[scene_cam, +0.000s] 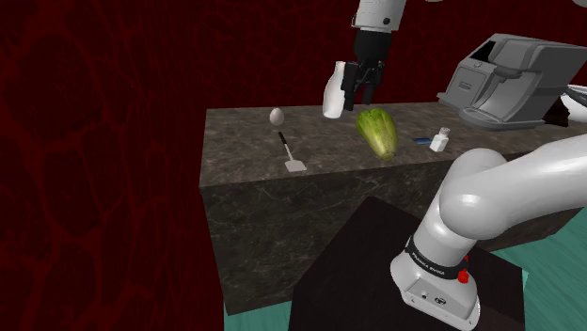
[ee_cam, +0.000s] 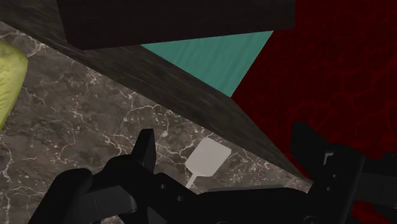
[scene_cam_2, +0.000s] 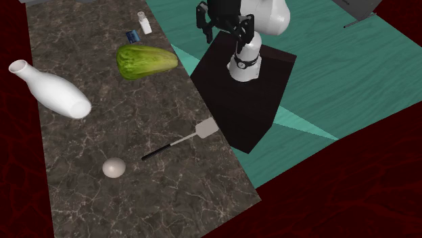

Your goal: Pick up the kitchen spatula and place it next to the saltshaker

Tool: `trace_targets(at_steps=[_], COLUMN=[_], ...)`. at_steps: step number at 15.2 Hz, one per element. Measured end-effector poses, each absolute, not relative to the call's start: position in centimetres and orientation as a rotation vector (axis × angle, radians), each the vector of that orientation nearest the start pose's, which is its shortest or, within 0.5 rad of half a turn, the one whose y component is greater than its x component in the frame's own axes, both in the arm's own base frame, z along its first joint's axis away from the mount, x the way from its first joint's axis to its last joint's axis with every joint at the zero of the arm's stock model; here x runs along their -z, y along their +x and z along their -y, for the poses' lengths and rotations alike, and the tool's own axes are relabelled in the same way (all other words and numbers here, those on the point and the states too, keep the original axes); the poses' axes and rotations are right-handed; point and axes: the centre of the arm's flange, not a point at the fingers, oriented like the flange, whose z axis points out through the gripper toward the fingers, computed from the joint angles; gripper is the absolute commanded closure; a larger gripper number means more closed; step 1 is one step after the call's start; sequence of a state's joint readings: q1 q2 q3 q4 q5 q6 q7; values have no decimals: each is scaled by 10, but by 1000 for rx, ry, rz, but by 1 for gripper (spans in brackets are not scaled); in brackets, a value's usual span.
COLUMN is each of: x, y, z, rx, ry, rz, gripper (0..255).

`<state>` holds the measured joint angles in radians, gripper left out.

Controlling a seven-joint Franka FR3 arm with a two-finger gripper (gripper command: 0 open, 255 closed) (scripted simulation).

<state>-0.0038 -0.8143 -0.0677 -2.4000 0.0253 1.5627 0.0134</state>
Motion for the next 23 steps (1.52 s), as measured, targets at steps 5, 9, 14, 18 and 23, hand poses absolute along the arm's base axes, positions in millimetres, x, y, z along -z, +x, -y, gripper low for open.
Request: trace_targets(at_steps=[5,9,14,18,23], x=[-551,-520,-480,-445,-406], y=[326,363,414,450,496], z=[22,19,16,28,40], rx=[-22,0,28,50,78], ry=[-3071,-3074,-3066,-3051,-3022], rz=[-208,-355,-542,-694,-881], gripper=[0,0,0,0,0])
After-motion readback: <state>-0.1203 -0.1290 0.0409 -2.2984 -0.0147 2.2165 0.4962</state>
